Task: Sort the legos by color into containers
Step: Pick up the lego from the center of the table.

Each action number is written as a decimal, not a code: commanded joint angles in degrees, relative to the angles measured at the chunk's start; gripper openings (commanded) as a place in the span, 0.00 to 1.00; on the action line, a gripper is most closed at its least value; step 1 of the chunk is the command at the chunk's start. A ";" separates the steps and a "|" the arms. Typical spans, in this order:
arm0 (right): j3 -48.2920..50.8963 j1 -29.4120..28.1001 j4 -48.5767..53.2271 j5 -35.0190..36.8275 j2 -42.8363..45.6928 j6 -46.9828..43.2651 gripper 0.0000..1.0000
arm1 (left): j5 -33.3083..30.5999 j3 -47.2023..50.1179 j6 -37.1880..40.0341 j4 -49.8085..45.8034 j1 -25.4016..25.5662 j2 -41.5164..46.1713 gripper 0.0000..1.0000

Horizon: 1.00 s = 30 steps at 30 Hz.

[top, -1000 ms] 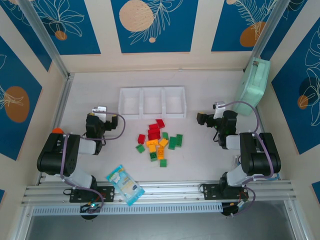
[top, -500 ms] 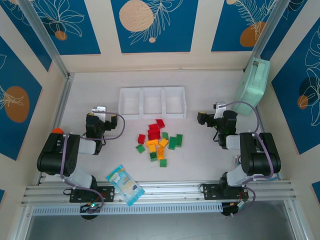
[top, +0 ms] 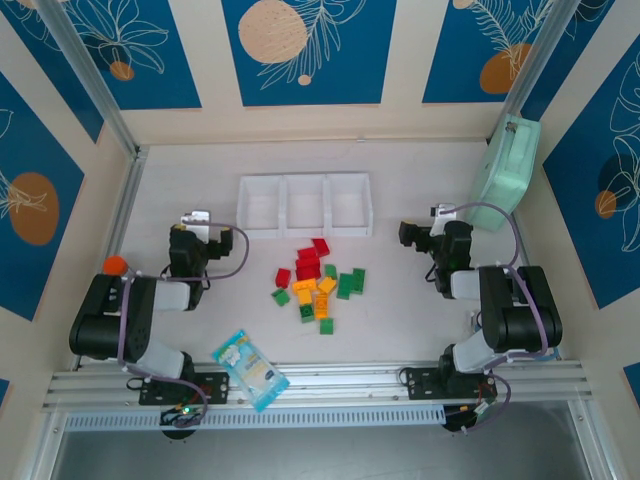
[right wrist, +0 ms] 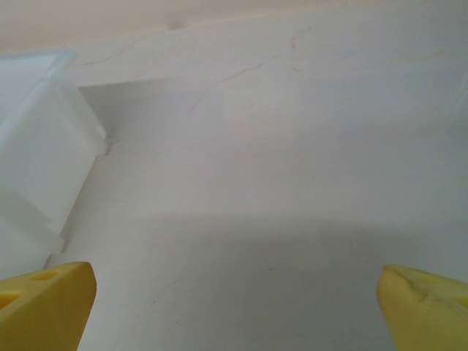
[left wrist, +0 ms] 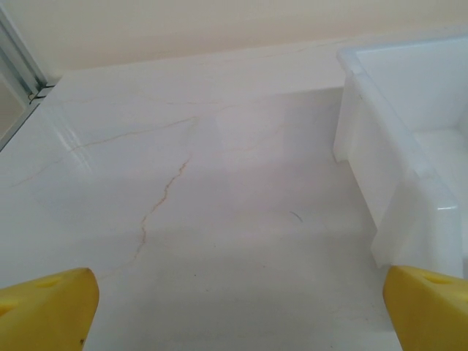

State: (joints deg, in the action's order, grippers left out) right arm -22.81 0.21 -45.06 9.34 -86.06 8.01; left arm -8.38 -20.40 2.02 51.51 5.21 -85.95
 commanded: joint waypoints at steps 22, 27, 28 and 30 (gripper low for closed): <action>-36.02 -16.32 91.48 -6.78 16.94 38.86 0.92 | 9.31 -29.13 -25.73 -100.00 7.03 40.93 0.99; -36.10 -25.39 90.41 1.28 8.25 45.09 0.90 | 11.74 -27.98 -24.53 -102.92 7.09 47.04 0.99; -36.67 -26.94 90.41 2.48 6.51 46.22 0.90 | 12.61 -27.73 -24.19 -102.40 7.05 47.77 0.99; -38.23 -30.13 90.01 4.59 2.69 47.93 0.90 | 13.70 -26.92 -23.40 -101.36 7.04 48.93 1.00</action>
State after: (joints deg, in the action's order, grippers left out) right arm -58.41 -26.72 43.16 8.21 -80.18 51.03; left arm 1.74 -48.25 -22.44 -47.72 11.92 -38.54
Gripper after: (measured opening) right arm 0.905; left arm 0.994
